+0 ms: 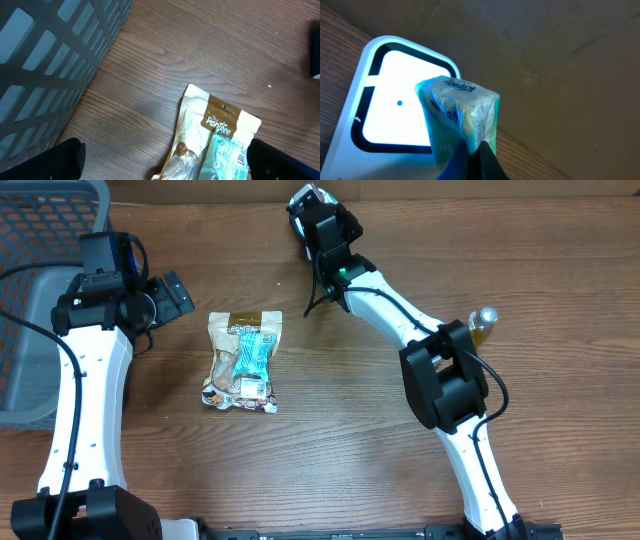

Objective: Scan the item barcode

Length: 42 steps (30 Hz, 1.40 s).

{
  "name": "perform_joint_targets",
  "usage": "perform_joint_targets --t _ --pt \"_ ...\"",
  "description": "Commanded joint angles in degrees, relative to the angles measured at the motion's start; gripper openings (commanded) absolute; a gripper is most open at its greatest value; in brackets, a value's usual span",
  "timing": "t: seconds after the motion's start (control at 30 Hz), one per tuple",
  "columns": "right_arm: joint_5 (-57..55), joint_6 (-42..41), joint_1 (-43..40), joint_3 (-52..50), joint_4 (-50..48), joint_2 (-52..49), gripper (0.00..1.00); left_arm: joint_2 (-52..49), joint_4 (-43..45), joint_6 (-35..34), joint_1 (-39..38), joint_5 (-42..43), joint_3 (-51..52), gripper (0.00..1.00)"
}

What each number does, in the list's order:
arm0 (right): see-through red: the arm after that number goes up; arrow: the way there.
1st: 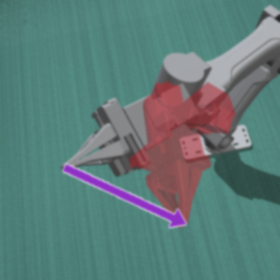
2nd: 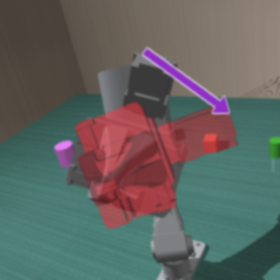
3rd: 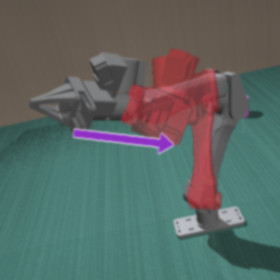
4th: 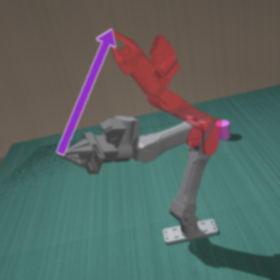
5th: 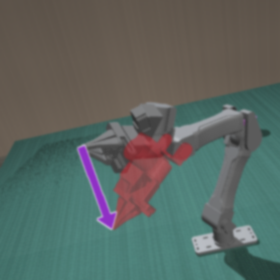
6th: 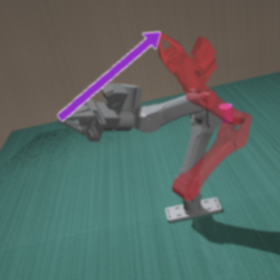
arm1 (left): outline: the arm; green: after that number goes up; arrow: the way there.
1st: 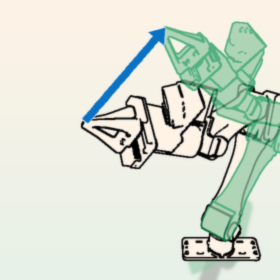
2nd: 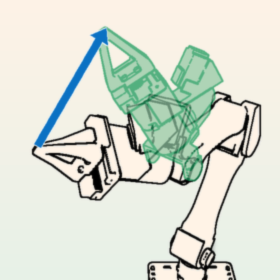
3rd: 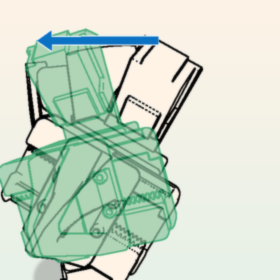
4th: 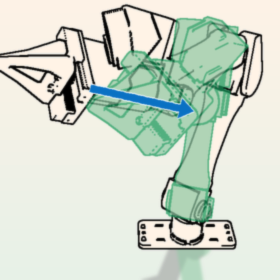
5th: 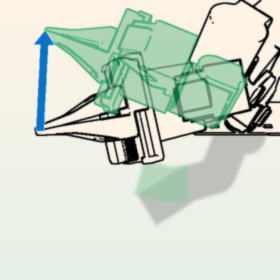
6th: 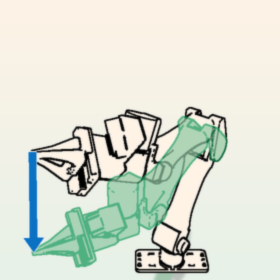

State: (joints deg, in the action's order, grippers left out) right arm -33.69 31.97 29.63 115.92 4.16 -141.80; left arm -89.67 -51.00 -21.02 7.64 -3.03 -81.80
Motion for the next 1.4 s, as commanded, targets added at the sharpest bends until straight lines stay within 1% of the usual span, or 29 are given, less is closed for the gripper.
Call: perform_joint_targets --t 0.0,0.17,0.27,0.4,0.47,0.53,0.7,0.73,0.87,1.0,1.13,1.2,1.27,1.37 --pt "0.37 0.07 0.09 1.03 -1.38 -1.46 0.04 -0.28 0.24 0.22 0.48 -0.35 -0.44 1.0" --pt "0.33 0.02 0.09 1.07 -1.36 -1.57 0.04 -0.28 0.24 0.22 0.48 -0.35 -0.44 1.0" --pt "-1.53 -0.46 0.13 1.11 -0.92 -0.66 0.04 -0.28 0.24 0.22 0.48 -0.35 -0.44 1.0" --pt "-4.83 -0.87 0.92 1.11 1.22 2.73 0.04 -0.28 0.24 0.22 0.48 -0.35 -0.44 0.99" --pt "-4.83 -2.86 1.27 1.11 3.69 5.01 0.04 -0.28 0.24 0.22 0.48 -0.35 -0.44 1.0" --pt "-4.81 -6.75 1.68 1.11 7.34 7.61 0.04 -0.28 0.24 0.22 0.48 -0.35 -0.44 1.0" --pt "-3.02 -21.59 1.86 1.11 20.59 13.94 0.04 -0.28 0.24 0.2 0.48 -0.35 -0.44 1.0" --pt "-1.31 -25.05 1.75 1.11 24.72 15.39 0.04 -0.28 0.24 0.22 0.48 -0.35 -0.44 0.99" --pt "5.84 -33.62 1.01 1.11 38.21 18.25 0.04 -0.28 0.24 0.2 0.48 -0.35 -0.44 0.99" --pt "13.79 -40.72 0.0 1.03 53.64 18.47 0.04 -0.28 0.24 0.22 0.48 -0.35 -0.44 0.99" --pt "23.41 -49.4 -1.11 -0.96 65.55 18.4 0.04 -0.28 0.24 0.22 0.48 -0.35 -0.44 1.0" --pt "26.64 -52.68 -1.44 -3.17 68.67 18.36 0.04 -0.28 0.24 0.2 0.48 -0.35 -0.44 0.99" --pt "27.39 -54.97 -1.53 -5.86 70.36 18.36 0.04 -0.28 0.24 0.2 0.48 -0.35 -0.44 1.0" --pt "27.32 -56.02 -1.64 -9.6 70.53 18.36 0.04 -0.28 0.24 0.22 0.48 -0.35 -0.44 1.0"
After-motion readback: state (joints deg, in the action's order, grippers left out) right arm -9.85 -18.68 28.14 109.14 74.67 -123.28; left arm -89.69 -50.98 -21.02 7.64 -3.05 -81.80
